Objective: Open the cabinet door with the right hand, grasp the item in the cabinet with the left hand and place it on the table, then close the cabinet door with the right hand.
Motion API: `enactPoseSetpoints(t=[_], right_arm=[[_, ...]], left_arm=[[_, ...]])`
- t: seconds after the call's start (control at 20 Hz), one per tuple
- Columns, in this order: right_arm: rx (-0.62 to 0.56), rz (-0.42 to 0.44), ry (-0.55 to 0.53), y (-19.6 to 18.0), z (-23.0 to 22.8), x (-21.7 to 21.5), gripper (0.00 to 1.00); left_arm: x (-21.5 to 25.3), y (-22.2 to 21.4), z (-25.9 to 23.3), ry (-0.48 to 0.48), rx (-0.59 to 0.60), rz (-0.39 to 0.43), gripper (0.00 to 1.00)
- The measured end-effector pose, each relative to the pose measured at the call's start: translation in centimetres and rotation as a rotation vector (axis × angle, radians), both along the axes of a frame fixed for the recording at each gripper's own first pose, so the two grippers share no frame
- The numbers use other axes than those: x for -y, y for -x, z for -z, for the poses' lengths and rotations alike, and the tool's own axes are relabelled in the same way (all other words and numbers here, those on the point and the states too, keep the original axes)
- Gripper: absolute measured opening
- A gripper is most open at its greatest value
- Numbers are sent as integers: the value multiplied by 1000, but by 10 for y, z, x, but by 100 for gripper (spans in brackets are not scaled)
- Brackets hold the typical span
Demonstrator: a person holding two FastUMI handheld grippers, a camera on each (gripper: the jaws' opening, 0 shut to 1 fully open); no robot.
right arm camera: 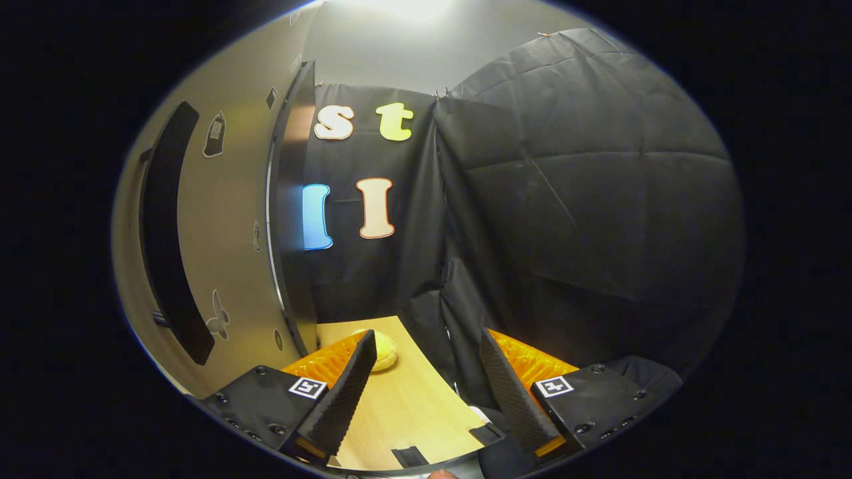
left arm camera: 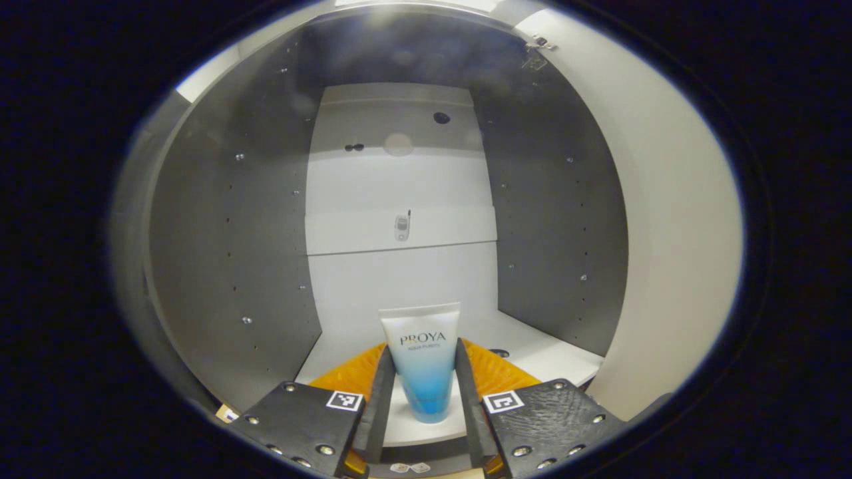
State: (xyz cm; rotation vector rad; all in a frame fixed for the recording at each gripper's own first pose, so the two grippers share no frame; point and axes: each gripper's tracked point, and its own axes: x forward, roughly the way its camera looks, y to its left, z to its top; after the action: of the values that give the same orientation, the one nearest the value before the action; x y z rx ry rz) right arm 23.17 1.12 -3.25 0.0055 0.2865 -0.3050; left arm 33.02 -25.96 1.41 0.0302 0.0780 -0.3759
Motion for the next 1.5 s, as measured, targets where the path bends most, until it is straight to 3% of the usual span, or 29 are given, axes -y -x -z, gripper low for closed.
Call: enactPoseSetpoints(t=[0.1,0.15,0.2,0.3,0.35,0.4,0.5,0.6,0.65,0.7,0.75,0.8,0.9,0.95,1.05,1.1,1.15,1.25,1.3,1.5], right_arm=[[2,-4,-1,0,-1,2,93],[2,-10,-2,0,-2,2,98],[3,-16,-2,0,-3,3,93],[6,-32,-3,-1,-4,2,98],[8,-42,-5,0,-4,2,98],[8,-53,-6,0,-4,2,93],[7,-76,-11,0,-4,1,98],[7,-100,-18,2,-3,-1,93],[7,-111,-21,2,-2,-1,98],[7,-123,-23,3,-2,-2,93],[6,-134,-24,3,-1,-2,98],[5,-146,-26,5,0,-3,98],[10,-167,-33,6,0,-4,98],[13,-174,-37,7,1,-3,93],[14,-177,-34,9,5,-1,93],[14,-180,-25,11,7,0,98],[13,-187,-21,13,8,0,98],[11,-204,-27,17,12,-3,98],[12,-206,-30,19,14,-1,93],[17,-201,-59,28,22,1,98]], left_arm=[[-1,9,-5,6,17,1,53],[-2,14,-8,9,28,0,51],[-5,18,-10,8,33,1,49],[-8,25,-17,12,45,-4,48],[-10,31,-19,17,50,-9,51],[-15,37,-20,19,57,-16,48],[-23,52,-23,19,65,-30,49],[-33,67,-23,16,61,-46,48],[-41,75,-21,17,59,-59,48],[-47,83,-21,18,56,-67,48],[-53,91,-20,21,58,-76,48],[-59,98,-16,23,56,-89,54],[-66,114,-11,26,57,-102,53],[-70,122,-5,24,55,-110,48],[-77,138,5,20,52,-122,48],[-80,145,10,16,49,-126,48],[-84,153,16,13,48,-134,53],[-90,167,26,17,45,-148,53],[-93,175,33,25,44,-153,52],[-104,200,59,46,34,-170,48]])
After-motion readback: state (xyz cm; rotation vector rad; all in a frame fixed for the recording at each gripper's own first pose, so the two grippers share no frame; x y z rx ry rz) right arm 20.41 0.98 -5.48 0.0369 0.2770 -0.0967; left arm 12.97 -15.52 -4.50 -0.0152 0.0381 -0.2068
